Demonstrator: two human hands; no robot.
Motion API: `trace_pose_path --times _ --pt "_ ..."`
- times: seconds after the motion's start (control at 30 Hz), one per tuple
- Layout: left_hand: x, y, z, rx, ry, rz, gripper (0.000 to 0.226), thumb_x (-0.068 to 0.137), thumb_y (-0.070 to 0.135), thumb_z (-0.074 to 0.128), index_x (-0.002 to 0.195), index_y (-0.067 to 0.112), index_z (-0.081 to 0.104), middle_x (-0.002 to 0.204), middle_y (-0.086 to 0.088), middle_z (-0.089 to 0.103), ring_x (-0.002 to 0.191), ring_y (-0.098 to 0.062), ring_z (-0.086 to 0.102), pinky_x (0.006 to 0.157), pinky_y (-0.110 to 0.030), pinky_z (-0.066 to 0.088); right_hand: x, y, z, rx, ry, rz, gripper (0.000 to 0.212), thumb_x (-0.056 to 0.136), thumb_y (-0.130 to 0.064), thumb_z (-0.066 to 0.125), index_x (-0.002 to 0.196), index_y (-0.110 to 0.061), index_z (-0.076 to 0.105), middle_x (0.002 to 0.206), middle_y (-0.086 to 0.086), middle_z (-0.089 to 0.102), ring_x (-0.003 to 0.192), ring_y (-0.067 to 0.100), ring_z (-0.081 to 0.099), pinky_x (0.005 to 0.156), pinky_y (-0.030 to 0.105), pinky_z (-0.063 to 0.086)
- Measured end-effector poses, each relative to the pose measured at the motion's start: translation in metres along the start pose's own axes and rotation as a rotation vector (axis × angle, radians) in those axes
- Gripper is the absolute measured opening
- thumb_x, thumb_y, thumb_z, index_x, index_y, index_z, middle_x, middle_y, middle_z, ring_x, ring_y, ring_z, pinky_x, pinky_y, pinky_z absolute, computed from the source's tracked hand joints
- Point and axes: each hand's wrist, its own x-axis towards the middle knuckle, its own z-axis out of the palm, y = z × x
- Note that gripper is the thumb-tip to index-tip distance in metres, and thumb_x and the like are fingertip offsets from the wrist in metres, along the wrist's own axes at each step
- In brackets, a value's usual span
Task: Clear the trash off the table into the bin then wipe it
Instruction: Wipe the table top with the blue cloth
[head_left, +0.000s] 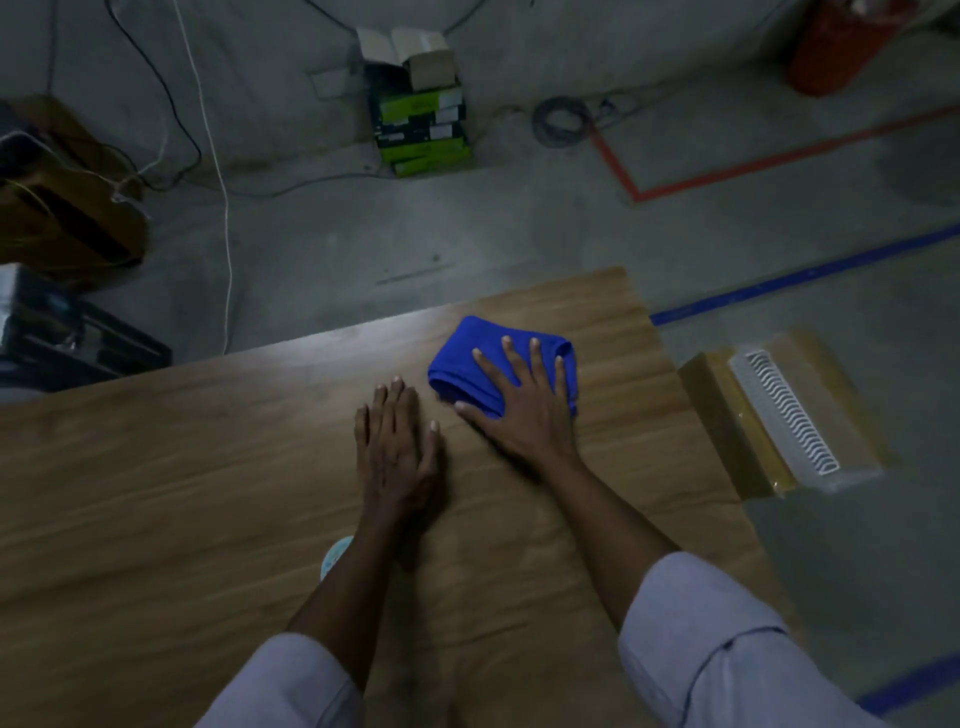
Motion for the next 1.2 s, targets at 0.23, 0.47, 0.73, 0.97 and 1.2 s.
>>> trace_pose_path --times 0.23,0.47,0.73,0.97,1.2 --pt "-0.013 -0.003 -0.008 -0.085 0.050 0.019 0.054 0.093 0.028 0.041 0.141 0.007 0.055 0.153 -0.013 0.048 0.146 -0.030 0.037 0.125 -0.043 0.014 -0.059 0.042 -0.006 -0.099 -0.015 -0.006 0.080 0.085 -0.084 0.033 0.158 -0.053 0.018 0.170 -0.011 0.016 0.159 0.026 0.008 0.126 0.057 0.000" --pt "-0.011 -0.003 -0.003 -0.058 -0.001 0.058 0.075 0.078 0.034 0.040 0.148 0.007 0.046 0.160 -0.012 0.037 0.152 -0.030 0.027 0.125 -0.047 0.013 0.011 0.034 -0.014 -0.101 0.066 0.215 0.070 0.094 -0.081 0.018 0.158 -0.052 0.020 0.171 -0.009 0.016 0.159 0.028 0.006 0.126 0.057 -0.001" --pt "-0.022 -0.007 -0.005 -0.248 0.212 0.051 0.047 0.085 0.025 0.048 0.128 0.006 0.051 0.144 -0.020 0.052 0.134 -0.038 0.045 0.114 -0.052 0.033 -0.026 -0.009 0.020 -0.063 0.017 -0.258 0.075 0.088 -0.083 0.039 0.155 -0.049 0.034 0.168 -0.008 0.027 0.158 0.028 0.014 0.126 0.053 0.012" --pt "-0.079 0.008 -0.004 -0.193 0.165 -0.069 0.045 0.095 0.028 0.046 0.133 0.007 0.057 0.152 -0.010 0.048 0.143 -0.030 0.038 0.119 -0.049 0.025 -0.060 0.045 -0.013 -0.078 0.077 0.150 0.092 0.079 -0.090 0.046 0.158 -0.052 0.020 0.172 -0.001 0.010 0.158 0.031 0.005 0.124 0.056 -0.007" --pt "-0.105 0.006 0.000 -0.279 0.131 -0.109 0.056 0.092 0.031 0.048 0.141 0.005 0.053 0.154 -0.012 0.046 0.147 -0.030 0.034 0.122 -0.049 0.021 -0.078 0.002 0.024 -0.017 0.104 -0.088 0.063 0.096 -0.057 0.044 0.156 -0.038 0.039 0.166 0.002 0.033 0.154 0.035 0.026 0.125 0.052 0.020"
